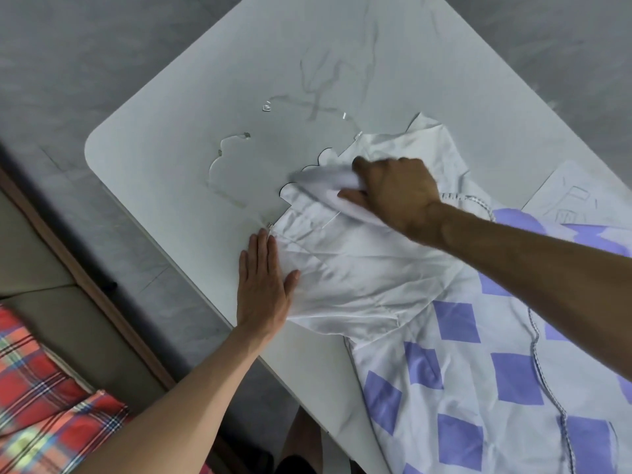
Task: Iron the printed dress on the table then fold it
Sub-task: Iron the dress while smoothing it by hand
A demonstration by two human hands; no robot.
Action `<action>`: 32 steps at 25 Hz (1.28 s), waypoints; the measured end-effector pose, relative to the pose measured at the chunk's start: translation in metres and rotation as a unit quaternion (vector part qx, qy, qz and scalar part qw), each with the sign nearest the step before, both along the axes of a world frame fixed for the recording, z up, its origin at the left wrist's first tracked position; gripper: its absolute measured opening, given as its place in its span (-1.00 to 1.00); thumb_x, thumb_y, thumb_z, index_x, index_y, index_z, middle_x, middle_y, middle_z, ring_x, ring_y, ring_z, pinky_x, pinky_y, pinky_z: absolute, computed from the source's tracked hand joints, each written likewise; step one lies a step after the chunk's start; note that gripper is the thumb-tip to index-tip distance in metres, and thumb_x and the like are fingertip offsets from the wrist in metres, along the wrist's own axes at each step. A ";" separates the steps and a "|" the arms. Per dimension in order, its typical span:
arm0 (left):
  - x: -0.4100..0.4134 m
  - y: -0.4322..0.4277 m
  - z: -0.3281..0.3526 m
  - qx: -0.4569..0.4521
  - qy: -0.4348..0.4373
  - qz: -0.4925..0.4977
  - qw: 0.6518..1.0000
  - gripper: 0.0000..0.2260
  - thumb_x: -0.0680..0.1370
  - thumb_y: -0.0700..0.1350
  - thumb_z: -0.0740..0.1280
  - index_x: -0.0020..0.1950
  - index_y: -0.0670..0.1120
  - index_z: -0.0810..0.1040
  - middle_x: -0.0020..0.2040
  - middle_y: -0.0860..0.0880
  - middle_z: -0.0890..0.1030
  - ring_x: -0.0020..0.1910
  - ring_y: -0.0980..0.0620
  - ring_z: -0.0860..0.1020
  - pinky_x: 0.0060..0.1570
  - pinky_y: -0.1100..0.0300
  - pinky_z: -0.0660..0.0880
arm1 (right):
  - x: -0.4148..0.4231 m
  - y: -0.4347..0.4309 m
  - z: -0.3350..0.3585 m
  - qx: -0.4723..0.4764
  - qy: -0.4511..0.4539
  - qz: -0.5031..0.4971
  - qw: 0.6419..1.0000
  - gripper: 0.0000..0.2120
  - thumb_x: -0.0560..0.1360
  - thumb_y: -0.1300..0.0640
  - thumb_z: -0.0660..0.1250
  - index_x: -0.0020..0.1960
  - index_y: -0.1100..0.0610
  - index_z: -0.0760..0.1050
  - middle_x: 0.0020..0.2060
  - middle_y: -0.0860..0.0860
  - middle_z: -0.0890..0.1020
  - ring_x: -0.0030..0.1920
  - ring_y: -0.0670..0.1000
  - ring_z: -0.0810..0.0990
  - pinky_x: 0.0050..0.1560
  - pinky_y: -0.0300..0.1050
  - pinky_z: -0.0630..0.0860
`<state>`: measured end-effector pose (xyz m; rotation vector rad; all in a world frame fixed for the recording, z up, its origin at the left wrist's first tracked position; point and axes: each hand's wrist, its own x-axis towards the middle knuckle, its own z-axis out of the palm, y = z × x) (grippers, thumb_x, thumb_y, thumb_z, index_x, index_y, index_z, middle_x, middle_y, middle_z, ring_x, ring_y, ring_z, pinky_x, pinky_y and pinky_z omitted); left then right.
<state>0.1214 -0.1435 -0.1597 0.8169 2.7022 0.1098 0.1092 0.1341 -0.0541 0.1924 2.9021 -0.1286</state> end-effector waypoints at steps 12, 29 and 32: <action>-0.008 -0.006 0.006 0.049 0.032 0.001 0.998 -0.47 0.58 0.00 0.28 0.47 -0.23 0.30 0.43 -0.26 0.30 0.41 -0.27 0.26 0.42 -0.12 0.19 | -0.016 -0.003 -0.015 0.019 -0.009 -0.029 0.999 -0.58 0.57 -0.19 0.14 0.12 0.16 0.43 -0.09 0.20 0.64 -0.10 0.25 0.62 -0.26 -0.05 0.27; -0.069 0.030 0.074 -0.015 -0.058 -0.216 0.975 -0.61 0.54 -0.21 0.24 0.37 -0.10 0.39 0.34 -0.08 0.44 0.34 -0.14 0.40 0.32 0.03 0.35 | 0.163 -0.034 0.046 -0.157 -0.067 -0.345 0.923 -0.61 0.61 -0.11 0.11 0.16 0.23 0.32 -0.08 0.21 0.61 -0.08 0.25 0.57 -0.22 0.00 0.32; -0.096 0.039 0.081 -0.054 -0.031 -0.332 0.941 -0.52 0.53 -0.21 0.26 0.45 -0.12 0.31 0.45 -0.12 0.34 0.43 -0.19 0.30 0.36 -0.07 0.32 | 0.160 -0.070 0.046 -0.187 -0.068 -0.359 0.912 -0.62 0.62 -0.09 0.08 0.25 0.20 0.29 -0.04 0.18 0.61 -0.05 0.24 0.57 -0.19 -0.01 0.31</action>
